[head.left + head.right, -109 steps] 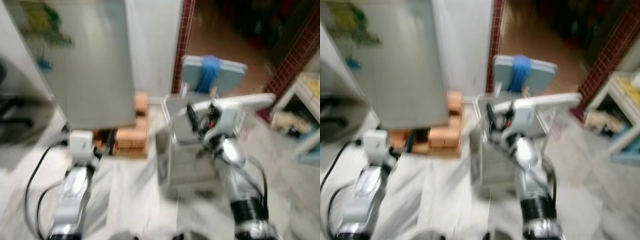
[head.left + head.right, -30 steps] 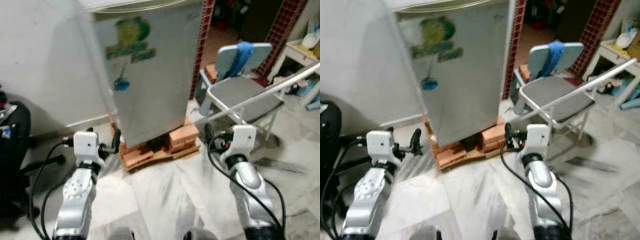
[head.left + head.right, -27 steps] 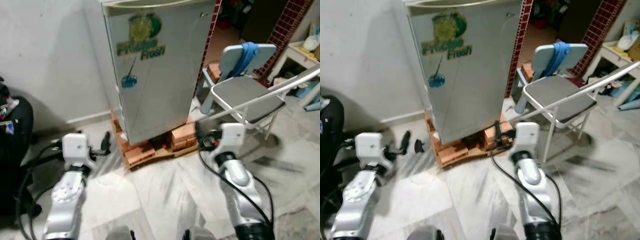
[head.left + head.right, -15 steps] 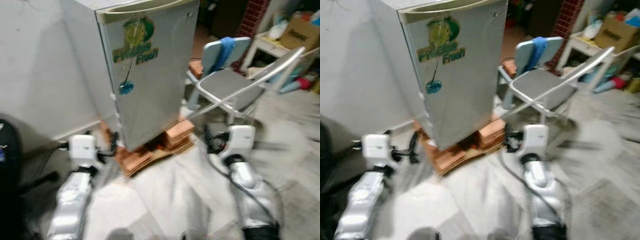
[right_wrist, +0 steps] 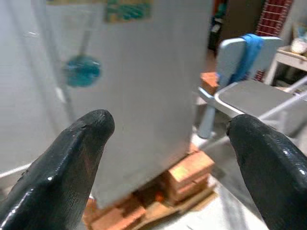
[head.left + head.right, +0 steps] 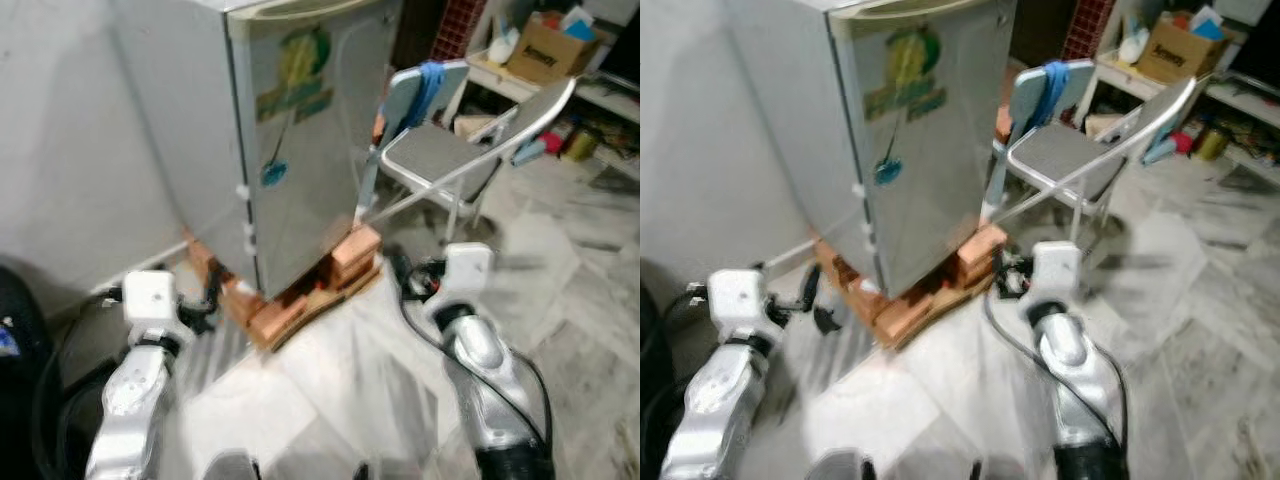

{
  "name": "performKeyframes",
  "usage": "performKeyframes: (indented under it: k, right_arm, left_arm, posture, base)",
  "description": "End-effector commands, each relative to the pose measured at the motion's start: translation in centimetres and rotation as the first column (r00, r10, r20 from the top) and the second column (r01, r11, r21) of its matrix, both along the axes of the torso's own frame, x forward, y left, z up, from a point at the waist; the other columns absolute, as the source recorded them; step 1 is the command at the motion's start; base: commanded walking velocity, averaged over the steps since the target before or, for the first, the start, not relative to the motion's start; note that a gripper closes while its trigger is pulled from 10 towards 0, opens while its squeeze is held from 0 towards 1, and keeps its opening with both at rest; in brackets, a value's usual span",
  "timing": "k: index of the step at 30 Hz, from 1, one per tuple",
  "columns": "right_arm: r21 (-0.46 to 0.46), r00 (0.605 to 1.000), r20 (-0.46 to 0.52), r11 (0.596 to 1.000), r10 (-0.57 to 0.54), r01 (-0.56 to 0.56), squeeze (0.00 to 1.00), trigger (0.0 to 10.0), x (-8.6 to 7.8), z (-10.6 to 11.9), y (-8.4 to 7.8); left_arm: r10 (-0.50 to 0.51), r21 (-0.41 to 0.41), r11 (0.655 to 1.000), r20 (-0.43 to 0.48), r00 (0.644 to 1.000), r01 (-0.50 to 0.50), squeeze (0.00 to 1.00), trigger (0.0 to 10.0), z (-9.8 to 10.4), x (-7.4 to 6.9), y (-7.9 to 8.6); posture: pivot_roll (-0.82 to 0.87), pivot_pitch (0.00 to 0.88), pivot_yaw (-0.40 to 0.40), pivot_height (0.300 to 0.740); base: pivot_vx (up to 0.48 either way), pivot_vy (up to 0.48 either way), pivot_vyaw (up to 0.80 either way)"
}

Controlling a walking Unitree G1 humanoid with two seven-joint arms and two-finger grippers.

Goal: Restocking fridge

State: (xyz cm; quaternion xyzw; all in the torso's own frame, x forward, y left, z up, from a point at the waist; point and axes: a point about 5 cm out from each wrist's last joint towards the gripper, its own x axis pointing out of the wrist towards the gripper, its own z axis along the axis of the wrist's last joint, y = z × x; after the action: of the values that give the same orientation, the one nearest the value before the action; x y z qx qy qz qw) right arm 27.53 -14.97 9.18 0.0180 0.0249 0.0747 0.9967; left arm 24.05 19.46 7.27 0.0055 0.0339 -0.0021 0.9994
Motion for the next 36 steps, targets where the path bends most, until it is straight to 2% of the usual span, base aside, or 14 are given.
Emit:
performKeyframes:
  k: [1, 5, 13, 16, 25, 31, 36]
  right_arm:
    - [-0.02, 1.0, -0.007, 0.999, -0.029, 0.029, 0.0, 10.0, -0.06, -0.12, -1.26]
    - [-0.025, 1.0, -0.009, 0.999, -0.023, 0.023, 0.0, 10.0, 0.01, -0.15, -1.23]
    - [-0.03, 1.0, -0.01, 0.999, -0.022, 0.022, 0.0, 10.0, 0.04, -0.17, -1.18]
    - [-0.03, 1.0, -0.01, 0.999, -0.023, 0.022, 0.0, 10.0, -0.01, -0.17, -1.17]
    - [-0.028, 1.0, -0.008, 0.999, -0.023, 0.023, 0.0, 10.0, -0.05, -0.19, -1.06]
    - [-0.028, 1.0, -0.003, 0.999, -0.023, 0.023, 0.0, 10.0, 0.03, -0.07, -1.02]
    - [-0.018, 1.0, -0.006, 0.999, -0.027, 0.027, 0.0, 10.0, 0.02, -0.07, -1.04]
  left_arm:
    - [-0.021, -0.011, 1.0, 0.002, 1.0, 0.021, 0.0, 10.0, -0.04, 0.08, -0.91]
    - [-0.019, -0.009, 1.0, 0.001, 1.0, 0.019, 0.0, 10.0, -0.06, 0.11, -0.96]
    - [-0.041, 0.007, 0.999, 0.013, 0.999, 0.041, 0.0, 10.0, 0.03, 0.17, -1.1]
    - [-0.047, 0.012, 0.999, 0.013, 0.999, 0.047, 0.0, 10.0, 0.04, 0.16, -1.22]
    - [-0.061, 0.022, 0.998, 0.021, 0.998, 0.06, 0.0, 10.0, 0.14, 0.15, -1.32]
    - [-0.075, 0.017, 0.997, 0.038, 0.996, 0.074, 0.0, 10.0, 0.49, 0.42, -1.58]
    - [-0.074, 0.011, 0.997, 0.035, 0.997, 0.073, 0.0, 10.0, 0.47, 0.46, -1.6]
  posture:
    - [0.07, 0.008, -0.037, 0.74]
    - [0.07, 0.008, -0.039, 0.74]
    - [0.06, 0.009, -0.037, 0.74]
    - [0.07, 0.01, -0.037, 0.74]
    - [0.06, 0.016, -0.032, 0.74]
    - [0.06, 0.033, -0.025, 0.74]
    - [0.06, 0.038, -0.023, 0.74]
  base:
    - [0.0, 0.465, 0.0]
    - [0.0, 0.465, 0.0]
    - [0.105, 0.428, -0.77]
    - [0.309, 0.0, -0.8]
    - [0.0, 0.0, -0.8]
    - [0.357, 0.172, -0.71]
    - [0.399, 0.267, -0.19]
